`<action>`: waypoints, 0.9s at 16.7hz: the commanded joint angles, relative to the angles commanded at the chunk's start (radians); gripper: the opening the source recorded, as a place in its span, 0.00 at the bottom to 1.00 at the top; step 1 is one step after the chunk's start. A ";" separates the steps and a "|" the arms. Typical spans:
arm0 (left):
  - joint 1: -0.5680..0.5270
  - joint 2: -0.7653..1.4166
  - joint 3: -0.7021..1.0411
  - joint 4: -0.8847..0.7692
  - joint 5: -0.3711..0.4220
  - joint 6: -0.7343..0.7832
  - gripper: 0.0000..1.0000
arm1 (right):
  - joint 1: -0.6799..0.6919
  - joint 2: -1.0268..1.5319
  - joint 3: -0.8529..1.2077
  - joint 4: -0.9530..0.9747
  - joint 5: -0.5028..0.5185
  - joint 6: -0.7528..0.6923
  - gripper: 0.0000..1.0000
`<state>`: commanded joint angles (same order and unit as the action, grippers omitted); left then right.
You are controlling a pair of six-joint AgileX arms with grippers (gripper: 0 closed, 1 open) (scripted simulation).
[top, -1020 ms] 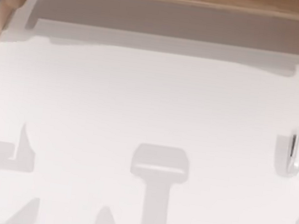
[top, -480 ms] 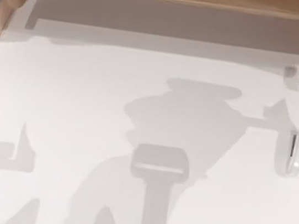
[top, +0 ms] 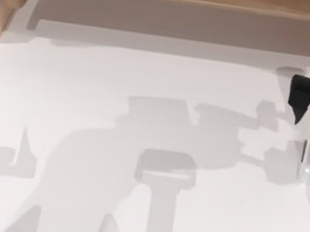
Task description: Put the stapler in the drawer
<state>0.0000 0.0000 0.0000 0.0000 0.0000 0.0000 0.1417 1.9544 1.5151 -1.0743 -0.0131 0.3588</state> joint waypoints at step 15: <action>0.000 0.000 0.000 0.000 0.000 0.000 1.00 | 0.009 0.098 -0.141 0.189 0.011 0.017 1.00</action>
<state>0.0000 0.0000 0.0000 0.0000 0.0000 0.0000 0.1506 2.0525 1.3744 -0.8852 -0.0017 0.3759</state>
